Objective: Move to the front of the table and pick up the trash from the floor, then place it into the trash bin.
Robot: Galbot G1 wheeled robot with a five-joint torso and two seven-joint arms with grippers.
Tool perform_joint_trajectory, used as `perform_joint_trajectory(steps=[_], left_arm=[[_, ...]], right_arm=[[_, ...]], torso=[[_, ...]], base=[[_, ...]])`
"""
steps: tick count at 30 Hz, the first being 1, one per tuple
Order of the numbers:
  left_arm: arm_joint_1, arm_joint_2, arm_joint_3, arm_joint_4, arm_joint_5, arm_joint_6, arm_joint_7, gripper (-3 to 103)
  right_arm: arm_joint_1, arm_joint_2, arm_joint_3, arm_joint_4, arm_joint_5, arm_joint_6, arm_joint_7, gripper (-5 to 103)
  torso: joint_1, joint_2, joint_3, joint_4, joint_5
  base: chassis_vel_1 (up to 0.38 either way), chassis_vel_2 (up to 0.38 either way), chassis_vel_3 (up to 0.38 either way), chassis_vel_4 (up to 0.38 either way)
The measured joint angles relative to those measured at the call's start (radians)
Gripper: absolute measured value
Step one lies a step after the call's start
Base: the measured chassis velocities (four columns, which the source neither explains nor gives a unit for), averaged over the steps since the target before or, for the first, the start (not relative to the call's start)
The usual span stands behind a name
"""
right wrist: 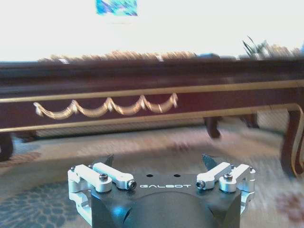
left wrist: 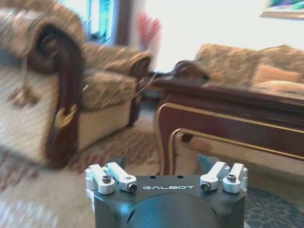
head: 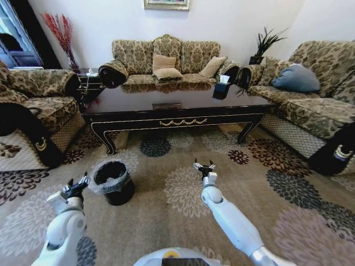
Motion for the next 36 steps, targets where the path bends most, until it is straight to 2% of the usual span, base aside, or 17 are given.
perform_joint_trajectory(steps=[1, 4, 6, 7, 9, 11, 12, 13, 15, 17, 25, 36], left_arm=[[0.0, 0.0, 0.0, 0.0, 0.0, 0.0, 0.0, 85], [0.046, -0.015, -0.001, 0.011, 0.093, -0.073, 0.095, 98], [0.064, -0.035, 0.0, 0.012, 0.121, -0.104, 0.134, 100], [0.064, -0.035, 0.0, 0.012, 0.121, -0.104, 0.134, 100], [0.072, -0.059, 0.002, 0.021, 0.152, -0.145, 0.189, 100], [0.071, -0.082, 0.003, 0.035, 0.171, -0.188, 0.257, 100], [0.068, -0.092, 0.005, 0.039, 0.18, -0.204, 0.276, 100], [0.068, -0.092, 0.005, 0.039, 0.18, -0.204, 0.276, 100], [0.067, -0.113, 0.01, 0.038, 0.192, -0.222, 0.289, 100], [0.073, -0.134, 0.015, 0.028, 0.206, -0.237, 0.299, 100], [0.105, -0.16, 0.02, 0.012, 0.238, -0.25, 0.304, 100], [0.106, -0.16, 0.021, 0.011, 0.239, -0.248, 0.3, 100]], right_arm=[[0.0, 0.0, 0.0, 0.0, 0.0, 0.0, 0.0, 100], [-0.061, -0.075, 0.034, 0.109, -0.037, 0.029, -0.045, 100], [-0.111, -0.112, 0.069, 0.188, -0.056, 0.053, -0.076, 100], [-0.111, -0.112, 0.069, 0.188, -0.056, 0.053, -0.076, 100], [-0.166, -0.138, 0.108, 0.259, -0.059, 0.067, -0.098, 100], [-0.209, -0.157, 0.15, 0.302, -0.034, 0.104, -0.147, 100], [-0.233, -0.164, 0.177, 0.313, -0.013, 0.14, -0.197, 100], [-0.233, -0.164, 0.177, 0.313, -0.013, 0.14, -0.197, 100], [-0.268, -0.17, 0.226, 0.319, 0.003, 0.202, -0.277, 100], [-0.317, -0.175, 0.272, 0.339, 0.009, 0.221, -0.315, 100], [-0.429, -0.162, 0.344, 0.409, -0.006, 0.211, -0.349, 100], [-0.431, -0.159, 0.346, 0.411, -0.01, 0.203, -0.35, 100]], torso=[[0.0, 0.0, 0.0, 0.0, 0.0], [0.0, 0.0, 0.0, -0.0002, -0.0007], [0.0, 0.0, 0.0, -0.0001, -0.0005], [0.0, 0.0, 0.0, -0.0001, -0.0005], [0.0, 0.0, 0.0, 0.0, -0.0003], [0.0, 0.0, 0.0, 0.0, -0.0007], [0.0, 0.0, 0.0, -0.0001, -0.0006], [0.0, 0.0, 0.0, -0.0001, -0.0006], [0.0, 0.0, 0.0, -0.0001, -0.0003], [0.0, 0.0, 0.0, 0.0, -0.0003], [0.0, 0.0, 0.0, -0.0001, -0.0005], [0.0, 0.0, 0.0, 0.0001, -0.0005]], base=[[0.0, 0.0, 0.0, 0.0], [0.0, 0.0, 0.0, 0.0], [0.0, 0.0, 0.0, 0.0], [0.0, 0.0, 0.0, 0.0], [0.0, 0.0, 0.0, 0.0], [0.0, 0.0, 0.0, 0.0], [0.0, 0.0, 0.0, 0.0], [0.0, 0.0, 0.0, 0.0], [0.0, 0.0, 0.0, 0.0], [0.0, 0.0, 0.0, 0.0], [0.0, 0.0, 0.0, 0.0], [0.0, 0.0, 0.0, 0.0]])
